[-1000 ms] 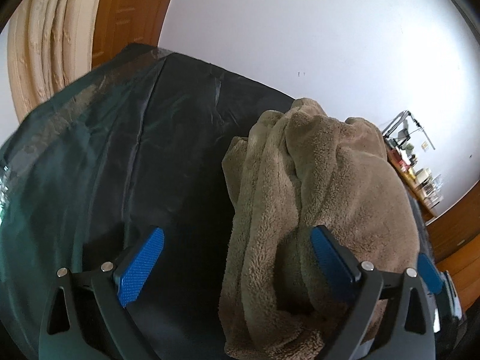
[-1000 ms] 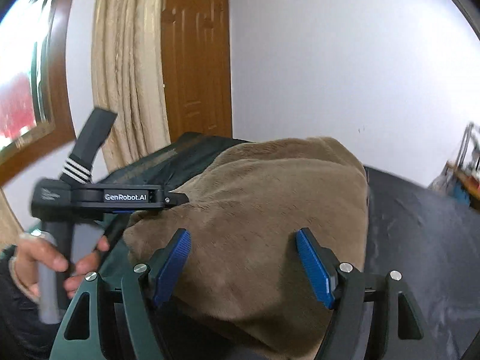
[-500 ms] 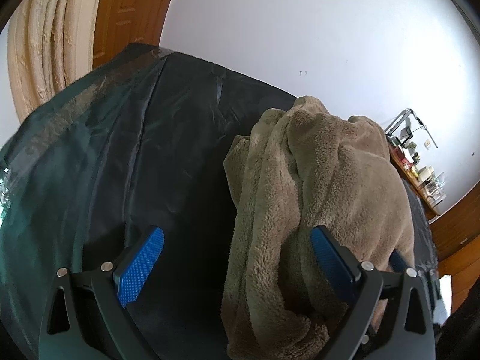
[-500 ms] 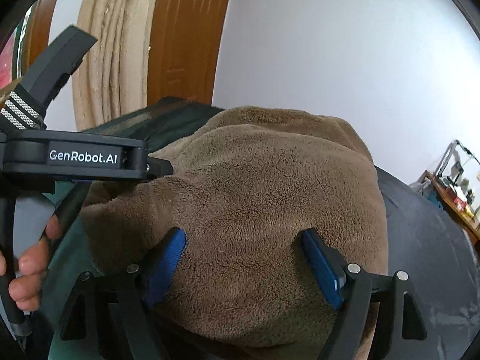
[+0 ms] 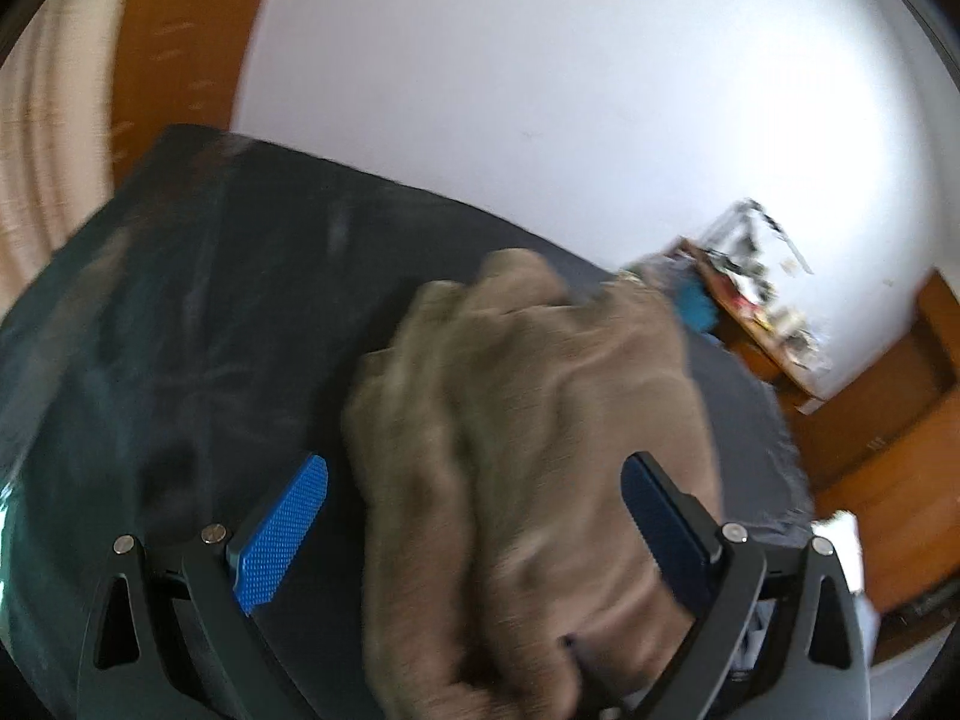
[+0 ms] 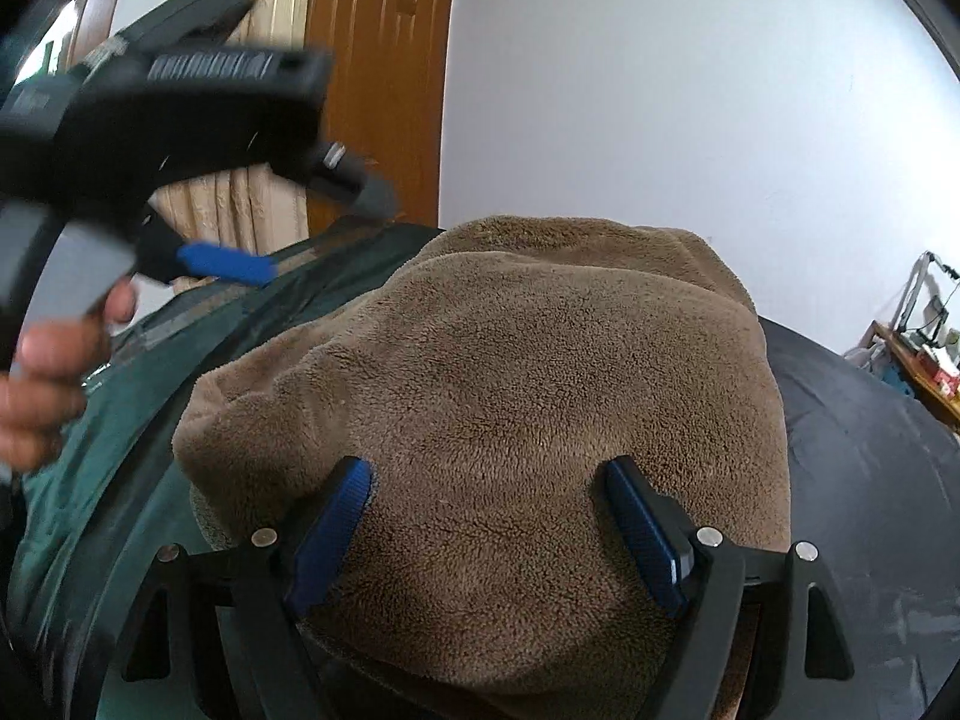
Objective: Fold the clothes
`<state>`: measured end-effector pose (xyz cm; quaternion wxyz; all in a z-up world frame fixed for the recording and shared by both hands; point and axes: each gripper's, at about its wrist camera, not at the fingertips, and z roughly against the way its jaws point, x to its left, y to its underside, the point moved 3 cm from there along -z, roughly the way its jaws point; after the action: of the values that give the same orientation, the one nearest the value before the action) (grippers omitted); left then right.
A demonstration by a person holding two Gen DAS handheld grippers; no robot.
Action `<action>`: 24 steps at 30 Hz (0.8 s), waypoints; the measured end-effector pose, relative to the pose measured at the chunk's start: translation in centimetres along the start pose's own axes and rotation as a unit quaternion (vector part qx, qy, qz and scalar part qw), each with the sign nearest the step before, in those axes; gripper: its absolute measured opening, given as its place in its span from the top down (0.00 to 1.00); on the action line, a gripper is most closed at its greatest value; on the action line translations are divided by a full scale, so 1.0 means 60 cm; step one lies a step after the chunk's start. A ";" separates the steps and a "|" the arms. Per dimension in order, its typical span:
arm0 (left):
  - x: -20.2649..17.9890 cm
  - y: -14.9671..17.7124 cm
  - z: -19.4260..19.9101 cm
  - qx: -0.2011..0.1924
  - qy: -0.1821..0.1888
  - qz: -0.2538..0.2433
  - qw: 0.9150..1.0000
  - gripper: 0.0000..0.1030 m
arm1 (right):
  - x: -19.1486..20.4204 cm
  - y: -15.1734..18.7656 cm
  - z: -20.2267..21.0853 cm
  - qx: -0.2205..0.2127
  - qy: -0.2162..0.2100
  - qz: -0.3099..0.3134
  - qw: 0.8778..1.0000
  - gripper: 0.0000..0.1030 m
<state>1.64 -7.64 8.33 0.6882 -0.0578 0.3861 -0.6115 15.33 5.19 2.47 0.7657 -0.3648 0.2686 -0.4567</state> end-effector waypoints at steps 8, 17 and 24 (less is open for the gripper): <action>0.010 -0.003 -0.096 0.090 -0.016 -0.019 0.996 0.03 | -0.006 0.000 0.001 -0.005 -0.018 -0.005 1.000 0.18; 0.057 0.017 -0.141 0.137 0.034 0.041 0.989 0.00 | -0.008 -0.001 0.002 -0.010 -0.031 -0.010 0.999 0.18; 0.063 0.017 -0.145 0.123 0.041 0.032 0.991 0.00 | -0.011 -0.004 0.005 -0.017 -0.040 -0.018 0.999 0.18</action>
<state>-2.95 -7.30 -0.01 0.6926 0.0647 0.3376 -0.6342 15.17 5.80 2.88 0.7613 -0.4008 0.2388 -0.4503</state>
